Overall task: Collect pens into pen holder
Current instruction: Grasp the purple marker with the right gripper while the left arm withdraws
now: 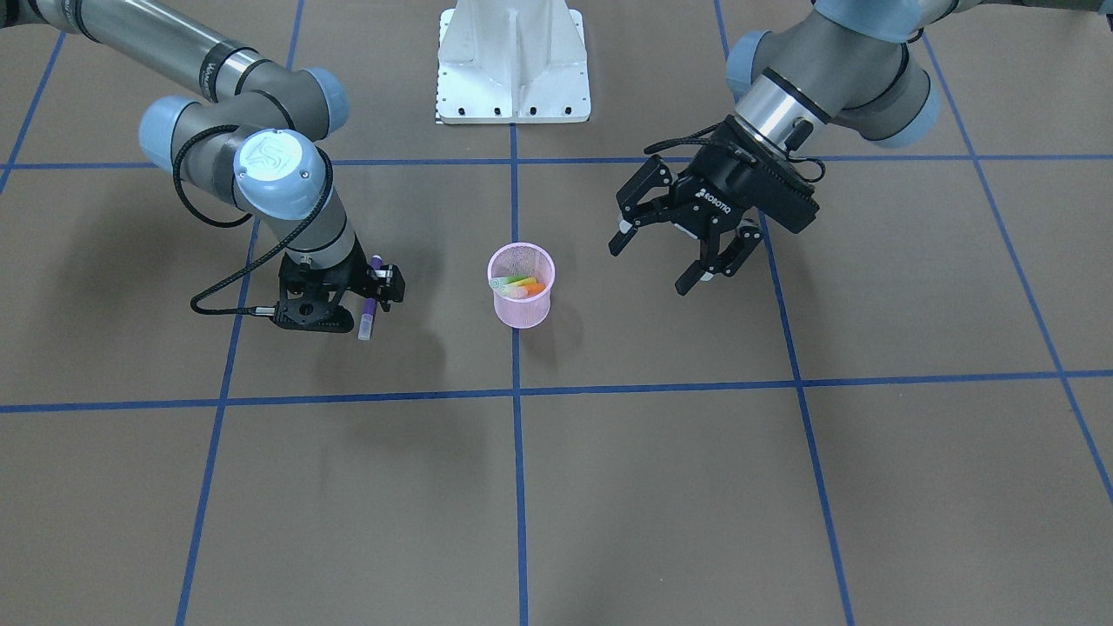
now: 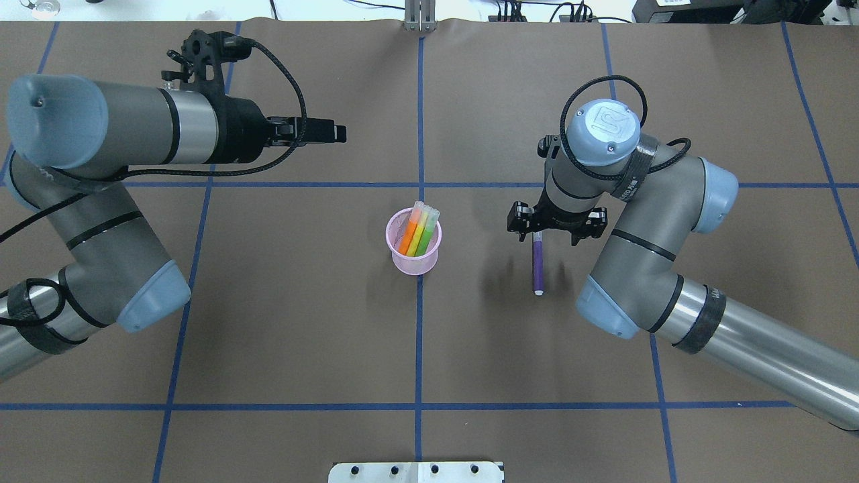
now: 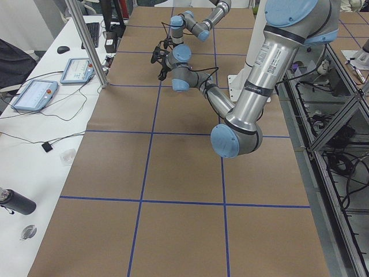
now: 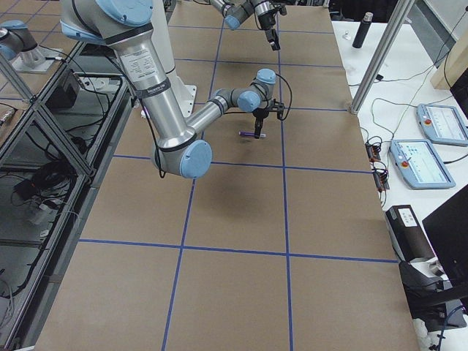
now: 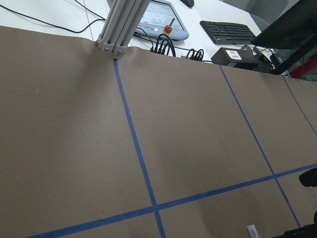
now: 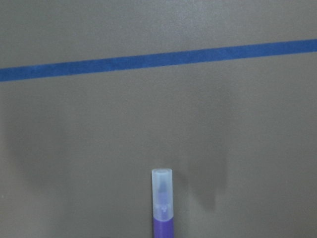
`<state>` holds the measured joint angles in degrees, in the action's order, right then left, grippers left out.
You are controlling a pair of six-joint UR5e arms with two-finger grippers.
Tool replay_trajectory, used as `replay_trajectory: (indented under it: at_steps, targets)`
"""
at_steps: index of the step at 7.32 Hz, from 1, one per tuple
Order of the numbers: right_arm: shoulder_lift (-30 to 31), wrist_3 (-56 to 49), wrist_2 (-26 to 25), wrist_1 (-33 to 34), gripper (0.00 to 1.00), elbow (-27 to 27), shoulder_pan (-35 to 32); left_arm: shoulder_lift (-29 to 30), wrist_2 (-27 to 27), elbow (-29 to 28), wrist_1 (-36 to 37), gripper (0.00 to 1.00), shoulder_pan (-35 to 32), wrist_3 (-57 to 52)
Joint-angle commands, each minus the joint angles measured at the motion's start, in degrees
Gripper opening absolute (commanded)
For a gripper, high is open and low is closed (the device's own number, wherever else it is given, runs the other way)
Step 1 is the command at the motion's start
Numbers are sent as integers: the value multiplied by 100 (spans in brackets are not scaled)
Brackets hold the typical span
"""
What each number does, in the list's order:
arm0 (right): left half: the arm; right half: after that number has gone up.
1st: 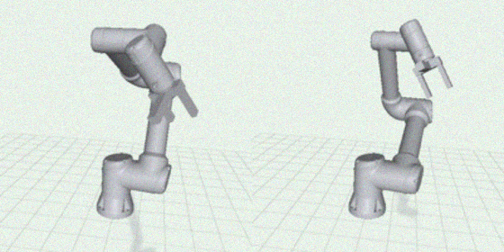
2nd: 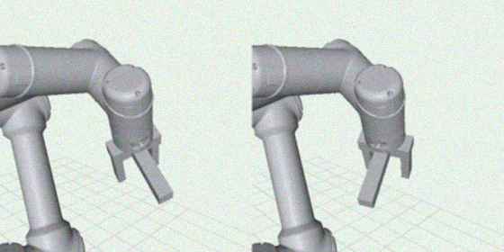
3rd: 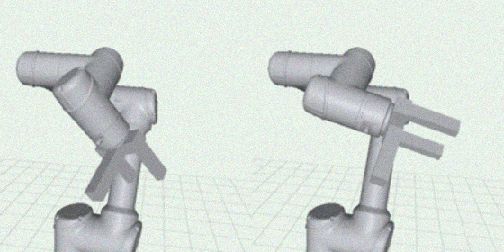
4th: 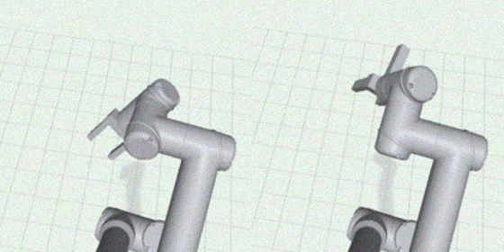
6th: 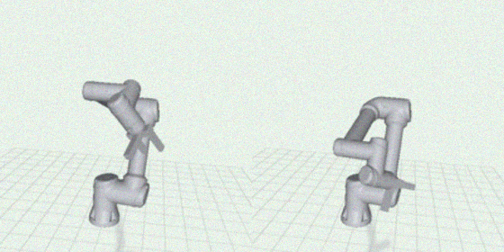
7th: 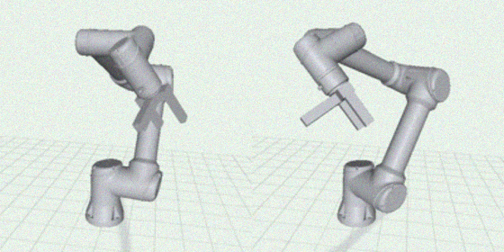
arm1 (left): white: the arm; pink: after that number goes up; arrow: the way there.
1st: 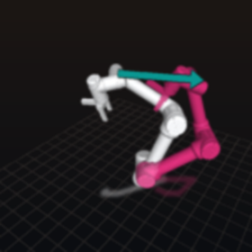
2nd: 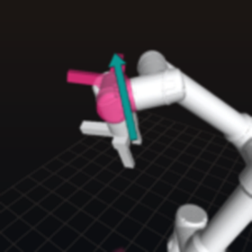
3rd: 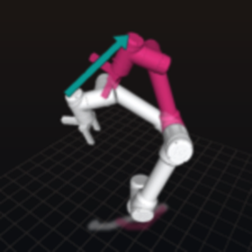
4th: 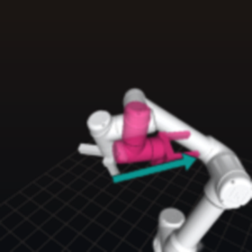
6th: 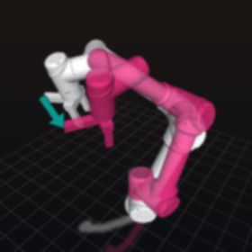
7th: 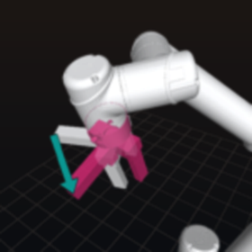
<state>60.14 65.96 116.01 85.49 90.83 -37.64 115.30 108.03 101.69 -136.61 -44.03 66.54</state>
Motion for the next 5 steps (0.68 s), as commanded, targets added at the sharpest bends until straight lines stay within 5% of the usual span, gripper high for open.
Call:
replay_trajectory:
  at_steps: [1, 4, 5]
  targets:
    - [-11, 5, 9, -279, 79, -188, 29, -52, 60, 9, 3, 99, -53, -9]
    - [-2, -4, 9, -296, 55, -188, 81, -87, 60, -9, -15, 99, -53, -9]
    - [-2, -13, 9, -305, 55, -188, 90, -87, 60, -26, -24, 99, -53, -44]
